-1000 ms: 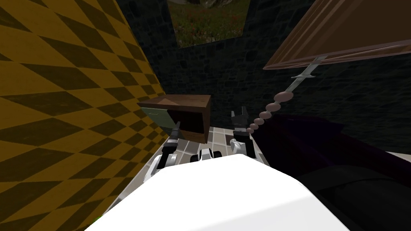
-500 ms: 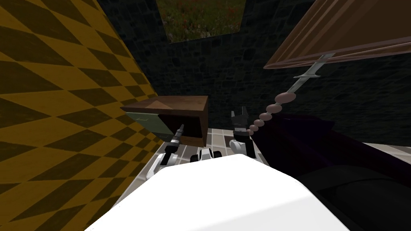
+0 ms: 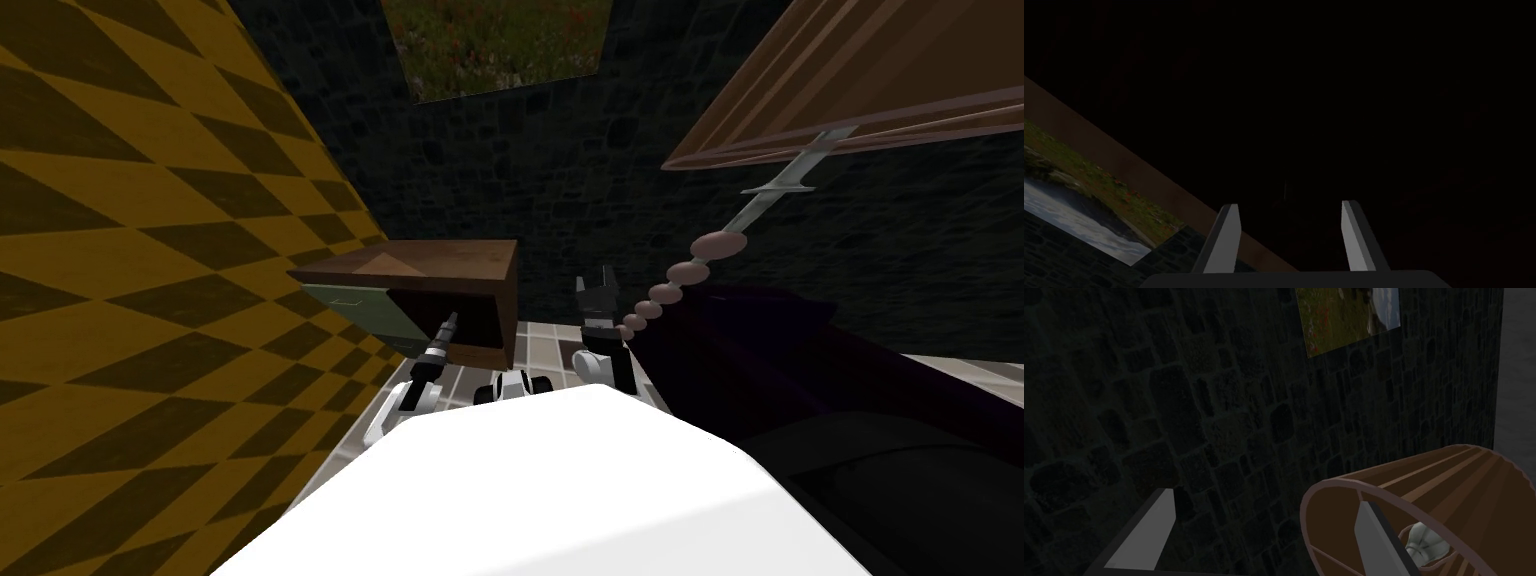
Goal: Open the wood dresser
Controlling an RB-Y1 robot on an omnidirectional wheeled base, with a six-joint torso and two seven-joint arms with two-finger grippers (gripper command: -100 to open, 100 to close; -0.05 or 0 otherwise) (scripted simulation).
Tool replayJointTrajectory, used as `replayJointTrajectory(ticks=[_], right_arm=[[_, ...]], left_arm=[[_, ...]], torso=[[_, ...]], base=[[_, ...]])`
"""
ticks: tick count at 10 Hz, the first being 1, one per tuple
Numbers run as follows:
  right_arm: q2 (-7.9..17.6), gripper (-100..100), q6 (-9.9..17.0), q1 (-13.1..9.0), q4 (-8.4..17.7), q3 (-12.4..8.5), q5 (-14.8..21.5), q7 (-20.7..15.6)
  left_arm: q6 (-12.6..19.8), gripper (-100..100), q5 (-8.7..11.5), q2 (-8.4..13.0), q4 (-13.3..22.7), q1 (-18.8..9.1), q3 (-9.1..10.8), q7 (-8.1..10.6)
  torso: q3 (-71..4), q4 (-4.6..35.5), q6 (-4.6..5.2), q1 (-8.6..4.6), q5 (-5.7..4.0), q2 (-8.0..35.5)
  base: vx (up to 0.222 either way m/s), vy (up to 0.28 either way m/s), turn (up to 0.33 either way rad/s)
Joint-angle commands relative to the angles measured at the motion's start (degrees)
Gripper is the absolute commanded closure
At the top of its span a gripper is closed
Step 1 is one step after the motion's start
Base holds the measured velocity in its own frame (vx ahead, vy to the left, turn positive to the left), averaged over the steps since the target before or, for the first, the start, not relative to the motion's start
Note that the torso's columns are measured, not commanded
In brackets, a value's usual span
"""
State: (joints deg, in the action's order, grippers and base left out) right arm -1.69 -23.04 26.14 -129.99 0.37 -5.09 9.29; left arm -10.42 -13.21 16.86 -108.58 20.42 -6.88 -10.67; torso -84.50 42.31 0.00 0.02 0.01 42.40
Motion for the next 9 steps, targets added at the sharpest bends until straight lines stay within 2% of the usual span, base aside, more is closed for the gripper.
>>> replayJointTrajectory(ticks=[1,4,5,8,9], right_arm=[[0.0,0,0.0,-0.01,0.0,0.0,0.0,0.0],[0.0,0,0.01,-0.03,0.01,0.0,0.0,0.0],[0.0,0,0.0,-0.01,0.01,0.0,0.0,0.0],[0.0,0,-0.01,0.02,-0.01,0.0,0.0,0.0],[0.0,0,-0.01,0.02,-0.01,0.0,0.0,0.0]], left_arm=[[0.06,100,0.04,0.51,-1.44,1.14,-0.37,0.17],[0.14,100,0.08,0.84,-2.27,1.77,-0.56,0.28],[1.11,-100,-0.06,1.32,-2.51,1.56,-0.6,0.27],[2.58,-100,-0.26,1.99,-2.78,1.16,-0.66,0.23],[2.17,-100,-0.18,1.9,-2.71,1.25,-0.61,0.28]], torso=[[0.17,0.07,-0.02,0.09,0.02,0.3],[-0.03,-0.01,0.0,0.01,0.0,-0.05],[-0.24,-0.1,0.02,-0.12,-0.03,-0.43],[-0.3,-0.14,0.0,-0.11,-0.03,-0.46],[-0.09,-0.04,0.0,-0.1,-0.03,-0.16]], base=[[-0.18,0.049,0.035],[-0.146,0.047,0.02],[0.086,-0.008,-0.065],[0.159,-0.035,-0.059],[0.08,-0.027,-0.005]])
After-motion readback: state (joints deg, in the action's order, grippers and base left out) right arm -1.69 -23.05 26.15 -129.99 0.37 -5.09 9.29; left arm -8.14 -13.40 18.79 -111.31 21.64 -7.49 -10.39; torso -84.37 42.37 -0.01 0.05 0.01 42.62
